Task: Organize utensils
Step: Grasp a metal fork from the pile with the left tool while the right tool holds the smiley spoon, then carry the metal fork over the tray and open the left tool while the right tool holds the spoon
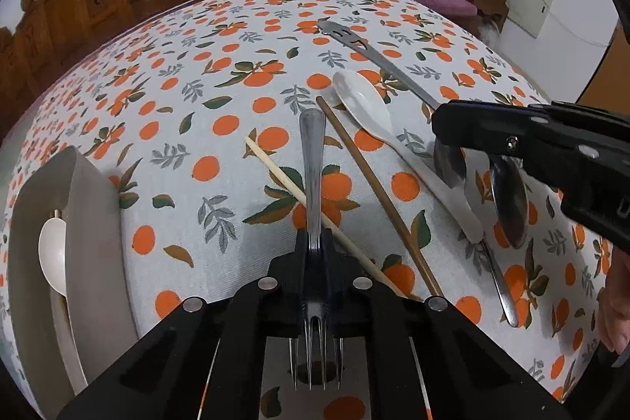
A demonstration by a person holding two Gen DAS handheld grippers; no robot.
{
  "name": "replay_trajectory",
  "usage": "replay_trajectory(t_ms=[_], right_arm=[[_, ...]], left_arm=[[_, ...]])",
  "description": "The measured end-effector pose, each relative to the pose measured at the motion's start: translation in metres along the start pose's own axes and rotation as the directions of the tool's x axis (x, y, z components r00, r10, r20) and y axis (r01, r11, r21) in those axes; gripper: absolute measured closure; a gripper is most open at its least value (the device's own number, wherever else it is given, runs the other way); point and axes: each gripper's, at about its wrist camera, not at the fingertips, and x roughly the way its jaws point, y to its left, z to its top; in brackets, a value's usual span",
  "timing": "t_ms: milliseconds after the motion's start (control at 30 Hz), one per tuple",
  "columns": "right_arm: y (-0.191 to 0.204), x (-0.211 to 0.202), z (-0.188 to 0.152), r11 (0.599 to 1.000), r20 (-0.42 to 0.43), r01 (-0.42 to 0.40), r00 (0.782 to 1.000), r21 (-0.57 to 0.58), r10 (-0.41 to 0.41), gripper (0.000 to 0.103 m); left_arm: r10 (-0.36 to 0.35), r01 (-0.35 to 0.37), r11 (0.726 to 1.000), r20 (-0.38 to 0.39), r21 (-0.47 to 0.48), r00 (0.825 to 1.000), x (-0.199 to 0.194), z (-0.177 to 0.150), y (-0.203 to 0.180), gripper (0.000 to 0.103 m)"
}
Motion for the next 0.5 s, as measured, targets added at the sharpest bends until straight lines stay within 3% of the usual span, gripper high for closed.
replay_trajectory(t_ms=[500], right_arm=[[0.009,0.004,-0.001,1.0,-0.012,-0.003,1.0,-0.023,0.003,0.096]], left_arm=[[-0.009,0.012,0.999,0.087,-0.036,0.996,-0.048,-0.009,0.021,0.097]])
